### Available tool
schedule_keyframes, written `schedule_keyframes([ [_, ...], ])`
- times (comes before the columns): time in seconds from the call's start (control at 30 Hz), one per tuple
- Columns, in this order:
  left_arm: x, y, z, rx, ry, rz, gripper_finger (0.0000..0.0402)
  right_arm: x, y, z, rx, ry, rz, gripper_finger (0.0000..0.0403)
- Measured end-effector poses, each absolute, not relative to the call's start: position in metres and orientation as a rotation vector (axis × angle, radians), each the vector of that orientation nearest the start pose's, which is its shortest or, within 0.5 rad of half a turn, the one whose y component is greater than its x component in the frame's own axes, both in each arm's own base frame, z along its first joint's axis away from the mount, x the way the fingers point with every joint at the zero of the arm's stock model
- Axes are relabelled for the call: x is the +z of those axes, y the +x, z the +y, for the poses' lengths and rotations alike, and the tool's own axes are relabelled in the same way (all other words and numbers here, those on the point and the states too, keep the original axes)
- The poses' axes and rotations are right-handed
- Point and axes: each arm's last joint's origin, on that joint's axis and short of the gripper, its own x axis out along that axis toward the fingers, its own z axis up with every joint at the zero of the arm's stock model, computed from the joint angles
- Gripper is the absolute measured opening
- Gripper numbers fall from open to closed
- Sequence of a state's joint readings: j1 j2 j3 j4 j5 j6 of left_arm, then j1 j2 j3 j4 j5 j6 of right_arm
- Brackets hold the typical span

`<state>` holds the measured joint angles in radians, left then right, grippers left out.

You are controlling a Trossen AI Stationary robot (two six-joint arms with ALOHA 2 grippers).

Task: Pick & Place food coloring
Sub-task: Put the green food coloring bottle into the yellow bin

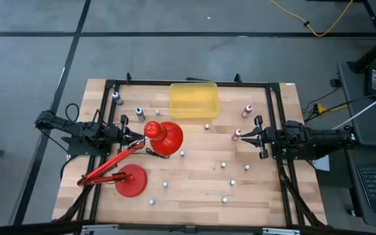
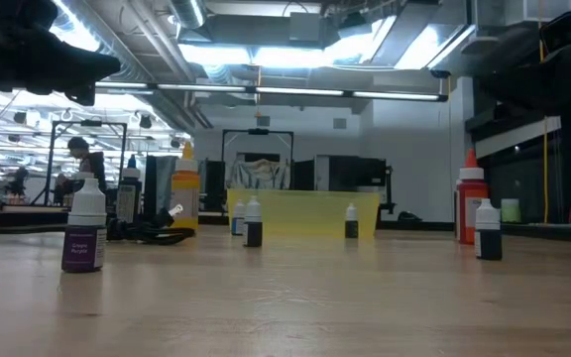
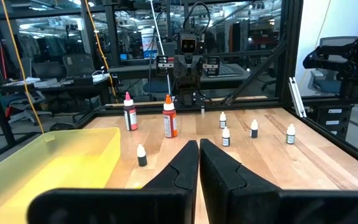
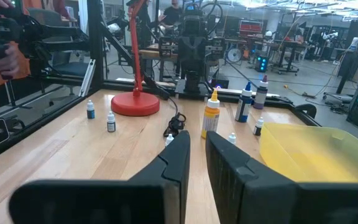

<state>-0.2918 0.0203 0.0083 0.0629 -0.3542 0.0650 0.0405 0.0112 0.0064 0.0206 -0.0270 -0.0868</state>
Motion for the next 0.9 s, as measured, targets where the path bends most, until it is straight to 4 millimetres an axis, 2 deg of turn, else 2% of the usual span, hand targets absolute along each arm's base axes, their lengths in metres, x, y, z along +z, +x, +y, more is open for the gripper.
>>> schedule_keyframes([
  [0.9,0.1715,0.0953,-0.0185,0.053,0.027,-0.055,0.0011,0.1669,0.0979,0.0048,0.067,-0.087,-0.019,0.0056],
])
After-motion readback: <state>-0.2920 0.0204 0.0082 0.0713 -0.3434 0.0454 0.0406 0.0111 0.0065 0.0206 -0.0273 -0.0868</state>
